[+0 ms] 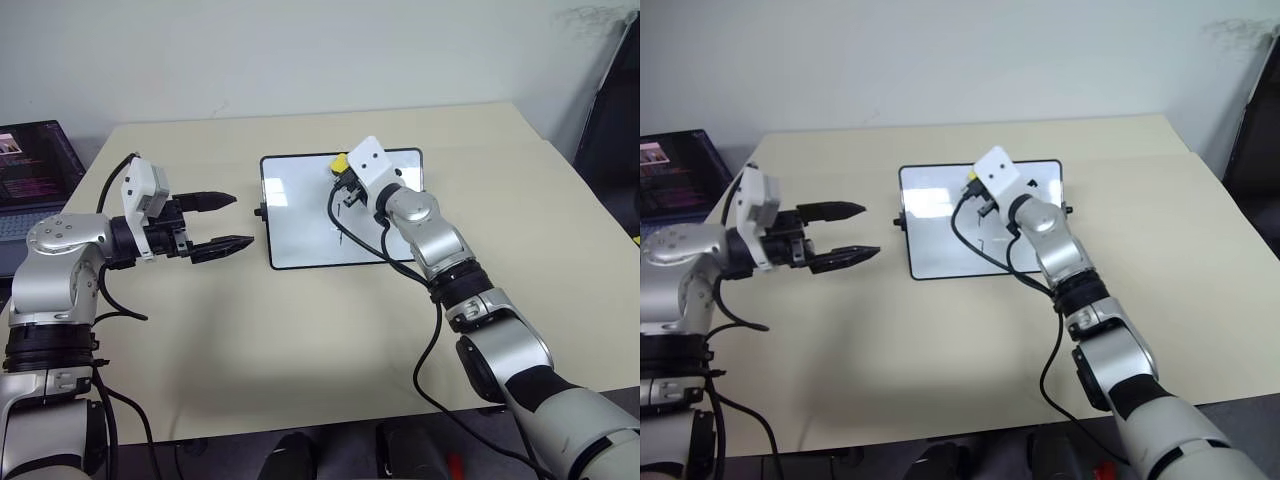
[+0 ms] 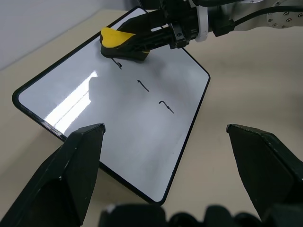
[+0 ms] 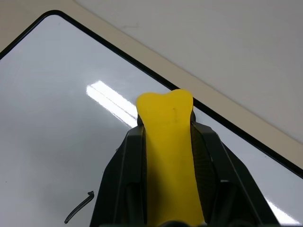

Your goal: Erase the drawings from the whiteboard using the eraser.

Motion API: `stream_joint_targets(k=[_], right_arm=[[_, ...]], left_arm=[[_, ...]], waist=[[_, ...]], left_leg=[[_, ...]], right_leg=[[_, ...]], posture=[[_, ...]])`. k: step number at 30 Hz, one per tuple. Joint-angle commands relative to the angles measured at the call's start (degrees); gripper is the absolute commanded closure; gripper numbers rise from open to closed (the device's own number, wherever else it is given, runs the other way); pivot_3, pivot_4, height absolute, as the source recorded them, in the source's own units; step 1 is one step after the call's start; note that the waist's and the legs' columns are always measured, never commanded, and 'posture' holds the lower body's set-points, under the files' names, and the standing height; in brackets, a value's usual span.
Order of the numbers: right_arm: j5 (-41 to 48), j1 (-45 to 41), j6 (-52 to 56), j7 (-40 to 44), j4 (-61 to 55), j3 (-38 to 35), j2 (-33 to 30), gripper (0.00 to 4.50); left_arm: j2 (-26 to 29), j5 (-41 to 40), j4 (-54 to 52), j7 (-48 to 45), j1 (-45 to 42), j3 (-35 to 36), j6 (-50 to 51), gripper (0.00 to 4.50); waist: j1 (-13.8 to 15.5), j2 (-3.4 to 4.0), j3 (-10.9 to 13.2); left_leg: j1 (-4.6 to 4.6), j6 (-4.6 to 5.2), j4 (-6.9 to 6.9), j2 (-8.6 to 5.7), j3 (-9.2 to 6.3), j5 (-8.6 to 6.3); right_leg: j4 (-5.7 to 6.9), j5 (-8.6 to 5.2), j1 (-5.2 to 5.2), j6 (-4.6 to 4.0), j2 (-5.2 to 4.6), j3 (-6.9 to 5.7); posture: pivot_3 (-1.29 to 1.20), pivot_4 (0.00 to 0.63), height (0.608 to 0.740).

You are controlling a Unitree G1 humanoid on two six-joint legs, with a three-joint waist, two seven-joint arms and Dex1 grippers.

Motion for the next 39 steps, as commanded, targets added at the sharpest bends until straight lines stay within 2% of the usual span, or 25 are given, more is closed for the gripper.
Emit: stream_joint_targets(k=[1, 9, 27, 32, 39], right_arm=[[-0.68, 0.81, 2.09, 1.08, -2.15, 0.42, -0.31, 3.54], [-1.08, 4.17, 6.38, 4.48, -6.52, 2.27, -1.05, 3.54], [-0.38, 7.37, 12.08, 5.35, -14.76, 1.65, -2.43, 3.54], [0.50, 8.12, 14.66, 4.61, -19.38, 0.11, -2.76, 3.54], [4.56, 8.58, 19.56, 2.63, -27.80, -5.72, -1.92, 3.54]], left_arm=[[1.27, -0.97, -1.99, 0.33, -0.19, 2.16, -0.05, 0.00], [1.28, -0.95, -1.84, 0.63, -0.11, 2.30, -0.02, 0.00], [0.92, -0.57, -0.34, 0.29, -1.36, 1.53, -0.52, 0.00], [0.57, -0.36, 0.29, 0.09, -2.03, 1.09, -0.75, 0.00], [0.47, -0.14, 0.80, -0.34, -2.49, 0.83, -0.96, 0.00]], waist=[[0.00, 0.00, 0.00], [0.00, -0.07, -0.04], [0.09, -0.09, -0.05], [0.10, -0.09, -0.05], [0.07, -0.09, -0.05]], left_leg=[[0.01, 0.00, 0.00, 0.00, 0.00, 0.00], [0.02, 0.00, 0.04, 0.03, -0.01, 0.00], [0.02, 0.00, 0.09, 0.04, -0.06, 0.00], [0.00, 0.00, 0.09, 0.03, -0.07, 0.00], [-0.04, 0.00, 0.08, 0.05, -0.07, 0.00]], right_leg=[[0.01, 0.00, 0.00, -0.01, 0.00, 0.00], [0.02, 0.03, 0.02, -0.05, 0.00, -0.01], [0.02, 0.07, 0.05, -0.10, 0.00, -0.07], [0.01, 0.07, 0.05, -0.10, 0.00, -0.07], [-0.01, 0.06, 0.01, -0.10, -0.02, -0.07]], posture=[[0.00, 0.150, 0.740], [0.00, 0.150, 0.740], [0.00, 0.150, 0.740], [0.00, 0.150, 0.740], [0.00, 0.150, 0.740]])
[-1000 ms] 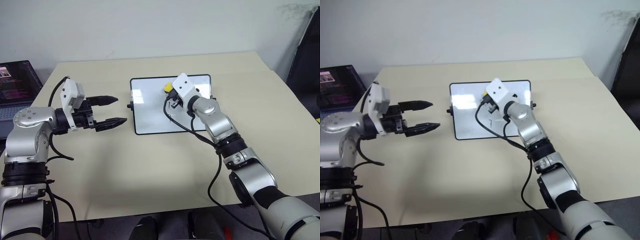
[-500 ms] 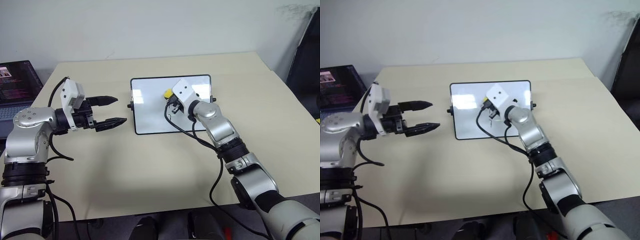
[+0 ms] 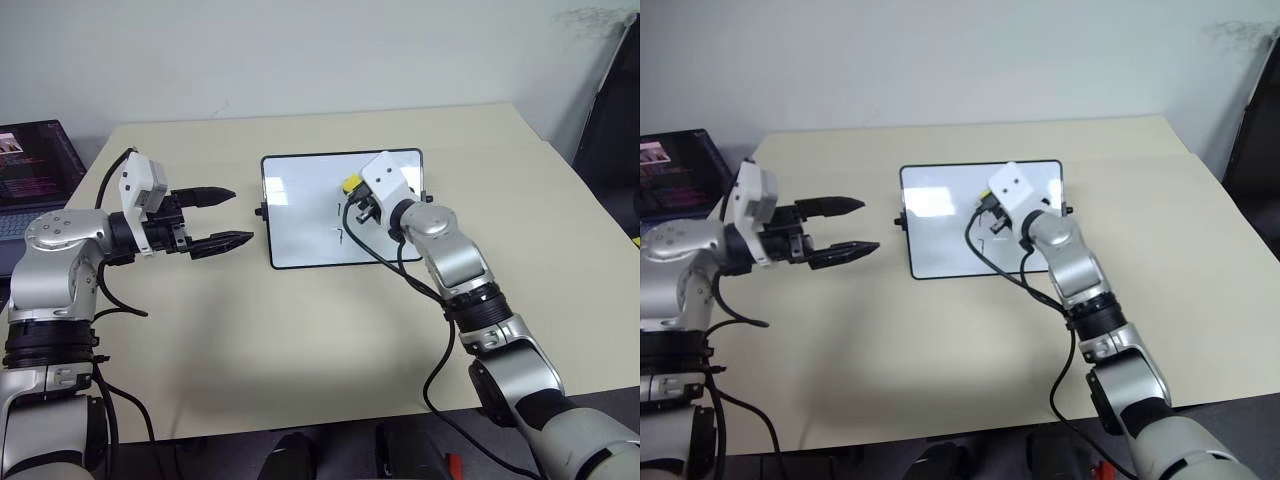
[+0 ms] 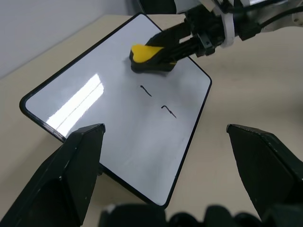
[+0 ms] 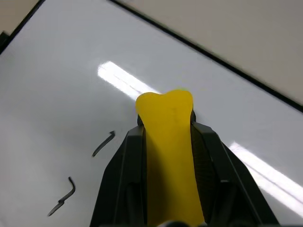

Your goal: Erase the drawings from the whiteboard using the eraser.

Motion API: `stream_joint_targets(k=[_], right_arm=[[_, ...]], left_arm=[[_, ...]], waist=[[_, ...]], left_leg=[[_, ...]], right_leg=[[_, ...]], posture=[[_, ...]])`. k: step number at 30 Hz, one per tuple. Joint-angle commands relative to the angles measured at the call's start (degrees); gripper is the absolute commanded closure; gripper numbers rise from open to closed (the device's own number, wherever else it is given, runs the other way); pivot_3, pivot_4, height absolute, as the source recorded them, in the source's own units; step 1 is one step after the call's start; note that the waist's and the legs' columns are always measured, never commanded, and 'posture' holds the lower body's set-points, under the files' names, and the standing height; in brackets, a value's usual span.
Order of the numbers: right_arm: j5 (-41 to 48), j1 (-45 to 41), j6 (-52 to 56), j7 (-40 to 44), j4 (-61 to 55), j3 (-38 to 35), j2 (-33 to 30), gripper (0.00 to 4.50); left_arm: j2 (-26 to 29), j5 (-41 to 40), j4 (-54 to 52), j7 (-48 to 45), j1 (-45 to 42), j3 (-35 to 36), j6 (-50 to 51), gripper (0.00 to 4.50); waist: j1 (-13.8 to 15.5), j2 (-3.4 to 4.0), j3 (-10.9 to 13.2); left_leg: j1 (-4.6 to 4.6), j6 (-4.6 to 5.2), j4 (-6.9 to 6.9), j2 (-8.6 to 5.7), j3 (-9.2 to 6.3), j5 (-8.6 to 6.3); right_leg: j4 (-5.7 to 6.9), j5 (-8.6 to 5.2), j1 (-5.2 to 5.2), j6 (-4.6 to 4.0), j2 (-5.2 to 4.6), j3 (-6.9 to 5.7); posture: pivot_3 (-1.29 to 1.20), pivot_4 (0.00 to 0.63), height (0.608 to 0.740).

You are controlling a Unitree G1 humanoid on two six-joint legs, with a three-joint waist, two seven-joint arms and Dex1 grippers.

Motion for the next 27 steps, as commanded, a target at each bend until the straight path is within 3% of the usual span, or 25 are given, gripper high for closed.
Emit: stream_joint_targets(k=[1, 13, 27], right_arm=[[3.66, -0.05, 3.71, -2.53, -7.18, -5.50, 1.37, 3.54], [5.79, 12.18, 15.68, -9.65, -23.94, -9.26, 2.87, 3.54], [6.27, 12.82, 17.34, -11.59, -25.56, -8.99, 2.47, 3.54]], left_arm=[[0.52, -0.17, -0.19, -0.29, -1.02, 0.82, -0.75, 0.00], [1.00, 0.00, -0.28, -0.48, -0.55, 0.97, -0.91, 0.00], [0.20, 0.53, 1.07, -1.16, -2.39, -0.11, -1.49, 0.00]], waist=[[0.00, 0.00, 0.00], [-0.02, 0.00, 0.00], [0.06, 0.00, 0.00]], left_leg=[[0.00, 0.00, 0.00, 0.02, 0.00, 0.00], [-0.02, 0.01, -0.03, 0.03, 0.06, -0.01], [-0.02, 0.01, -0.03, 0.03, 0.05, -0.01]], right_leg=[[0.00, 0.00, 0.00, 0.00, 0.00, 0.00], [0.01, 0.00, -0.05, 0.00, -0.02, 0.07], [0.00, 0.00, -0.04, 0.00, 0.00, 0.03]], posture=[[0.00, 0.150, 0.740], [0.00, 0.150, 0.740], [0.00, 0.150, 0.740]])
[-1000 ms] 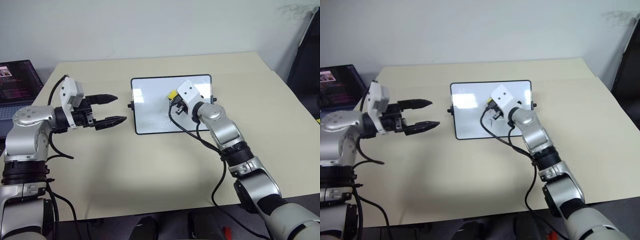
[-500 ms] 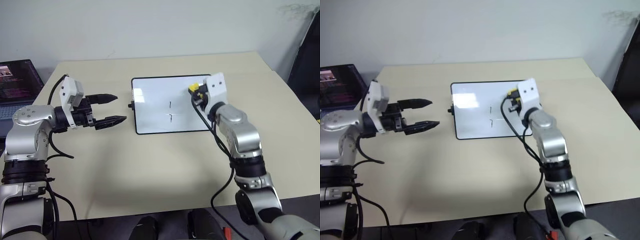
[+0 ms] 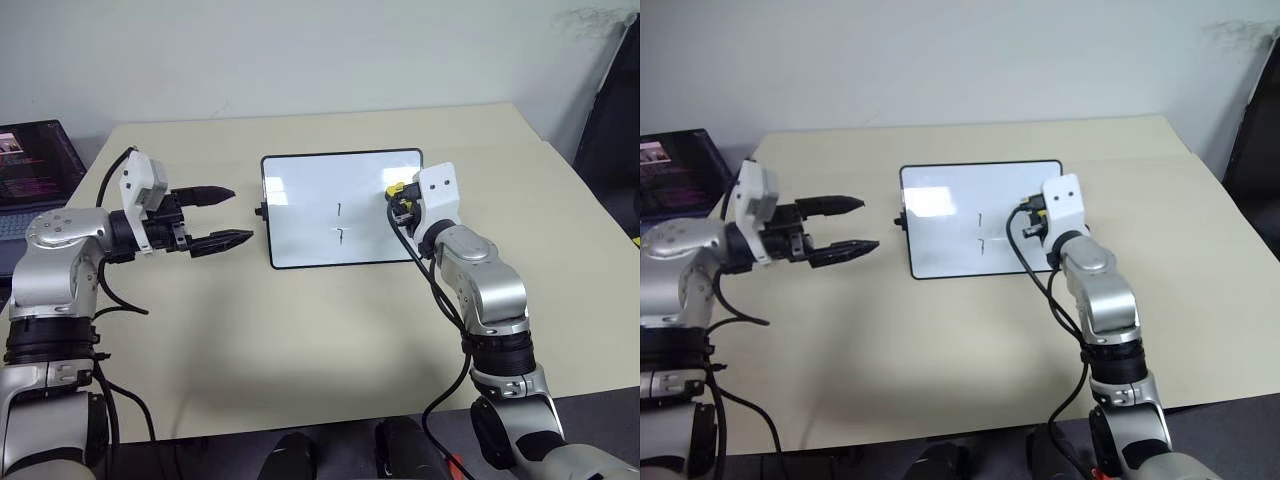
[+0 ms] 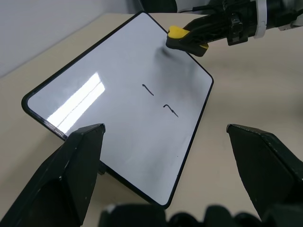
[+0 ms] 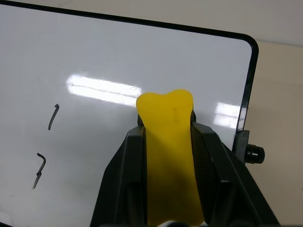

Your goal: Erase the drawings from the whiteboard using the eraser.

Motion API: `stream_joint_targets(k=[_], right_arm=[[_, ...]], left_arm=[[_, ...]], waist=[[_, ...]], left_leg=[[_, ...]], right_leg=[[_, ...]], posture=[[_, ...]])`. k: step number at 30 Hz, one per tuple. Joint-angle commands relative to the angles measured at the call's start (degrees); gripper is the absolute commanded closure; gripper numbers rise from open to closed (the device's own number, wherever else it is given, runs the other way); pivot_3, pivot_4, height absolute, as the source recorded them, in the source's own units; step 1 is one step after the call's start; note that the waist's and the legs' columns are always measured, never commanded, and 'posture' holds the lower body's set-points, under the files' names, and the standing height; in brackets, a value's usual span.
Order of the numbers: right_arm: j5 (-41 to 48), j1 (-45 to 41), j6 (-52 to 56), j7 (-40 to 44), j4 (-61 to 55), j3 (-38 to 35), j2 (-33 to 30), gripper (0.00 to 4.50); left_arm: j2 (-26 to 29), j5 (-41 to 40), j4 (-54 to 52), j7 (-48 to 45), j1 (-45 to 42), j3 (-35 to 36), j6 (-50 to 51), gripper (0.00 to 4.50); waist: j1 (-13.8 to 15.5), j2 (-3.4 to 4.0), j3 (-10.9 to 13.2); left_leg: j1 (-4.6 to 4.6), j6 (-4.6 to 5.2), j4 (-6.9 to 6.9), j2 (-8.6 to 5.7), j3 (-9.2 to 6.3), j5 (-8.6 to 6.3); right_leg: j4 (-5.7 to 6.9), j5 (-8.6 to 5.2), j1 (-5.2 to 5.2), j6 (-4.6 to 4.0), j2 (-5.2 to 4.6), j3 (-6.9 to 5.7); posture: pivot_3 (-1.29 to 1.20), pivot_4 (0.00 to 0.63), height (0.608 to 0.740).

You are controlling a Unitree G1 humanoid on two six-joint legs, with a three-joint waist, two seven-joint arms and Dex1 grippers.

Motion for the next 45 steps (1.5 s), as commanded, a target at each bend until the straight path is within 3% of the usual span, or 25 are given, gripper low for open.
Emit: stream_joint_targets(k=[1, 8, 21, 29, 45], right_arm=[[0.89, -0.76, -0.18, -0.21, -2.72, -0.38, -0.18, 3.54], [0.35, -2.75, -4.42, 1.29, -0.33, 2.12, -0.63, 3.54], [-1.53, -12.21, -21.42, 4.53, 20.30, 8.35, 1.06, 3.54], [-5.01, -14.75, -25.89, 6.37, 29.46, 12.38, 0.95, 3.54], [-7.83, -10.71, -21.01, 9.03, 25.61, 15.64, 1.30, 3.54]], left_arm=[[0.21, 0.04, -0.39, -0.37, -1.29, 0.38, -1.05, 0.00], [0.09, 0.22, 0.15, -0.38, -1.69, 0.03, -1.29, 0.00], [0.92, 0.03, -0.97, -0.35, -1.02, 0.71, -0.57, 0.00], [2.15, -0.46, -2.39, 0.18, 0.38, 1.82, 0.29, 0.00], [2.88, -1.79, -6.65, 2.34, 3.95, 4.00, 1.84, 0.00]], waist=[[0.00, 0.00, 0.00], [-0.02, 0.00, 0.00], [-0.09, -0.01, 0.00], [-0.14, -0.01, 0.00], [-0.16, -0.01, 0.00]], left_leg=[[0.00, 0.00, 0.00, 0.00, 0.00, 0.00], [0.00, 0.00, 0.00, 0.00, 0.00, 0.00], [0.01, 0.00, 0.00, -0.01, 0.02, 0.00], [0.01, -0.01, -0.01, 0.01, 0.00, 0.00], [0.03, -0.01, 0.00, 0.04, -0.01, 0.00]], right_leg=[[0.00, 0.00, 0.00, 0.00, 0.00, 0.00], [0.00, 0.00, 0.00, 0.00, 0.00, 0.00], [-0.02, 0.00, 0.00, 0.00, 0.02, -0.01], [-0.01, 0.00, -0.02, 0.00, 0.02, -0.01], [0.01, 0.02, 0.00, -0.02, 0.01, 0.01]], posture=[[0.00, 0.150, 0.740], [0.00, 0.150, 0.740], [0.00, 0.150, 0.740], [0.00, 0.150, 0.740], [0.00, 0.150, 0.740]])
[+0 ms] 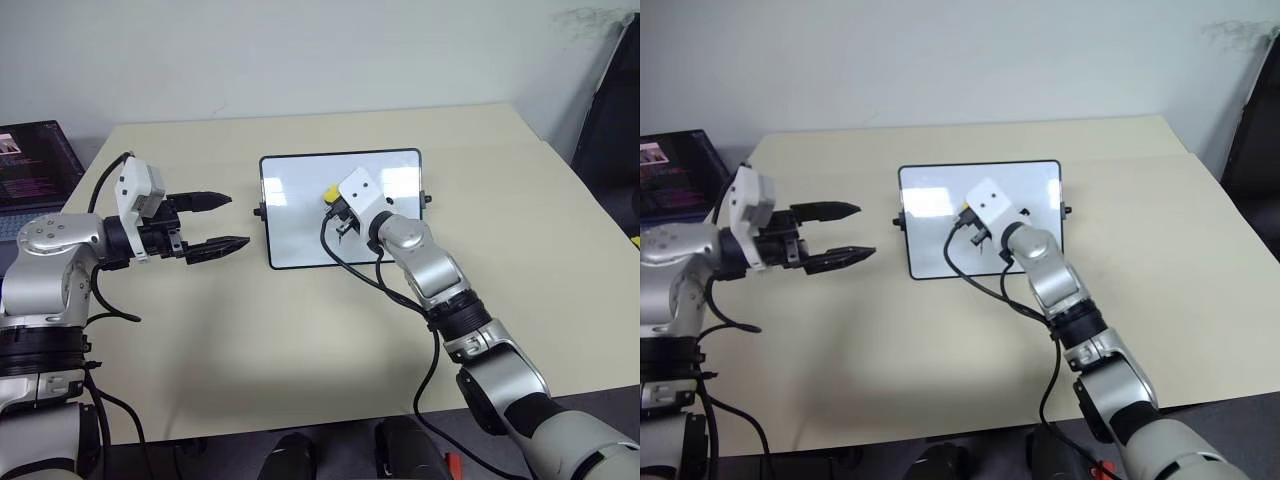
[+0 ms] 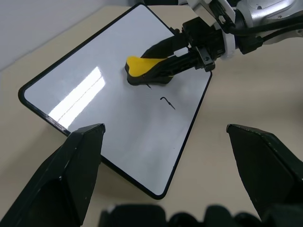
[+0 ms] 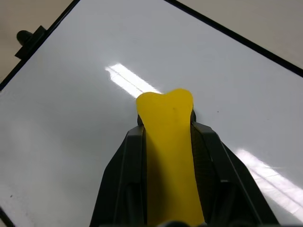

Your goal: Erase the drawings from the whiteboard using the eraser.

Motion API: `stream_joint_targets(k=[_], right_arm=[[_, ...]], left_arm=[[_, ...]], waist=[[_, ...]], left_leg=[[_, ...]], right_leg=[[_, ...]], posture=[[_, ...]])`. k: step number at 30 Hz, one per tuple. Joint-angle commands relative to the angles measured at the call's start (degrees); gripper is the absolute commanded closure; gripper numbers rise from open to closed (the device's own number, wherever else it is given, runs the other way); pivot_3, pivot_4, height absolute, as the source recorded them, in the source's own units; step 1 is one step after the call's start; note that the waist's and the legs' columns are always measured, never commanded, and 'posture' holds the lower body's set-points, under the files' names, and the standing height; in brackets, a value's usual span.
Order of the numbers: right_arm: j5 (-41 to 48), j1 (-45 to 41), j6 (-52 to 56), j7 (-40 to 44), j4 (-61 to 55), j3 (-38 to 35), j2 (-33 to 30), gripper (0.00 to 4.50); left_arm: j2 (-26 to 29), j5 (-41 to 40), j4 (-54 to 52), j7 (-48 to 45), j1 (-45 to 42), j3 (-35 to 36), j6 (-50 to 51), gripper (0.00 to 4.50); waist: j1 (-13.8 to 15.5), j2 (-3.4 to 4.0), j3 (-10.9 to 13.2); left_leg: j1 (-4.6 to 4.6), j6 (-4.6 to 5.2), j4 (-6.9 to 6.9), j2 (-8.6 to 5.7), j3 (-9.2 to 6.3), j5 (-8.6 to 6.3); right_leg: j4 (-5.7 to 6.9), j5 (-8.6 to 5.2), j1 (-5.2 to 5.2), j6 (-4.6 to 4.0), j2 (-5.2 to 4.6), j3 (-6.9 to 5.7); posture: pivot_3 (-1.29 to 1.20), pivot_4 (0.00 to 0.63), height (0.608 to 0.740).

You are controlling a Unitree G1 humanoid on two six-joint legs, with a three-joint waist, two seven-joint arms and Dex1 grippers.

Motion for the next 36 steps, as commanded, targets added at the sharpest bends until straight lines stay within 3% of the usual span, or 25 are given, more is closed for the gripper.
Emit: stream_joint_targets(k=[1, 22, 36], right_arm=[[-0.74, 1.47, 1.92, 0.79, -3.21, 0.80, -0.16, 3.54], [-0.73, 9.73, 9.11, 2.43, -12.00, -0.46, -6.32, 3.54], [0.63, 2.43, 6.37, -0.86, -11.47, -2.40, -1.29, 3.54]], left_arm=[[1.29, -1.08, -2.31, 0.43, 0.13, 2.17, 0.15, 0.00], [0.05, -0.65, -1.00, 0.00, -1.55, 0.76, -0.52, 0.00], [-0.03, -0.41, -0.23, -0.46, -2.17, 0.41, -0.99, 0.00]], waist=[[0.00, 0.00, 0.00], [0.47, -0.05, -0.03], [0.46, -0.05, -0.02]], left_leg=[[0.00, 0.00, 0.00, 0.00, 0.00, 0.00], [0.05, 0.00, 0.08, -0.04, -0.11, 0.00], [0.06, 0.01, 0.29, -0.02, -0.17, 0.00]], right_leg=[[0.00, 0.00, 0.00, 0.00, 0.00, 0.00], [-0.01, 0.00, 0.18, 0.00, 0.01, -0.14], [0.00, 0.03, 0.25, -0.03, 0.03, -0.18]], posture=[[0.00, 0.150, 0.740], [0.00, 0.150, 0.740], [0.00, 0.150, 0.740]])
